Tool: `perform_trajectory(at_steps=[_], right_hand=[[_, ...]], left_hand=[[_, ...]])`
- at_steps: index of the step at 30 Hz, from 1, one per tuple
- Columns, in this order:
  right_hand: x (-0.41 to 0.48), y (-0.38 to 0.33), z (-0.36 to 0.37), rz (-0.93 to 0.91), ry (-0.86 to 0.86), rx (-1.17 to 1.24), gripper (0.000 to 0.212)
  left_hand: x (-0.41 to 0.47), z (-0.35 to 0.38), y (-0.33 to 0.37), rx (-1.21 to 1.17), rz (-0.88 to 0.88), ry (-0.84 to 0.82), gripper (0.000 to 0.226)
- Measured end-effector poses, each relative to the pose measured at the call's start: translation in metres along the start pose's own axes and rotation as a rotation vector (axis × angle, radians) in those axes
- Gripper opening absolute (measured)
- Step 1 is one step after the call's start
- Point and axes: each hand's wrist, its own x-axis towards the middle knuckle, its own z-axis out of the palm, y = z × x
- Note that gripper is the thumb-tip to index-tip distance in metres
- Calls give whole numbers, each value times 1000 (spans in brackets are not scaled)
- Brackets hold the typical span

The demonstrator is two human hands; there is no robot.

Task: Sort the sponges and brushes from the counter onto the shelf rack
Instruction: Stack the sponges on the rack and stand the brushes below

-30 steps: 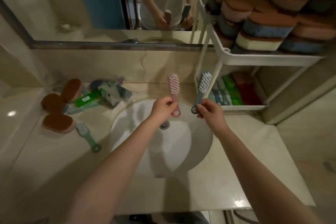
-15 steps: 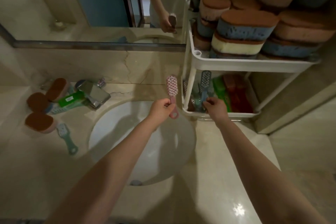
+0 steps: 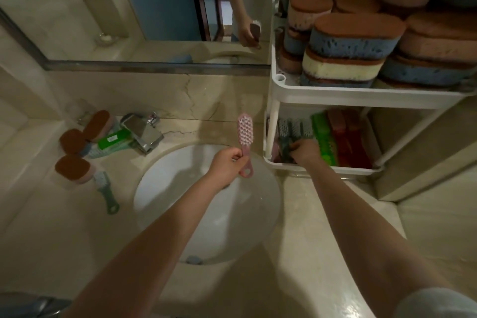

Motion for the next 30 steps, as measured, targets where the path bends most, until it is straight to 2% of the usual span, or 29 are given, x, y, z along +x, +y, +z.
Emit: perform_trajectory(at_steps=[3, 5, 9, 12, 14, 16, 19, 21, 24, 26, 28, 30], right_hand=[[-4, 1, 0, -47, 71, 5, 19], [-12, 1, -2, -89, 132, 61, 21], [-40, 6, -13, -147, 186, 332, 16], [-64, 19, -26, -121, 161, 522, 7], [-78, 29, -36, -85, 119, 625, 13], [-90, 35, -46, -88, 84, 665, 11], [-97, 39, -57, -132, 69, 700, 7], [-96, 39, -60, -161, 76, 685, 14], [-89, 37, -57, -160, 52, 653, 24], [-81, 31, -55, -136, 11, 655, 22], [-65, 22, -55, -93, 17, 690, 22], [-40, 13, -56, -21, 53, 721, 11]], left_hand=[[-7, 3, 0, 11, 2, -35, 11], [-12, 8, 1, 40, -1, -122, 15], [-18, 29, -1, 93, 20, -288, 14], [-18, 52, 9, 74, 75, -297, 15], [-13, 65, 22, 15, 79, -271, 18], [-7, 77, 35, 11, 69, -270, 28], [-3, 93, 47, 75, 101, -345, 20], [-3, 99, 49, 97, 114, -362, 24], [-3, 98, 48, 104, 109, -356, 31], [-4, 91, 44, 98, 67, -312, 18], [-3, 79, 40, 78, 36, -177, 14], [-1, 61, 37, 82, 32, -32, 10]])
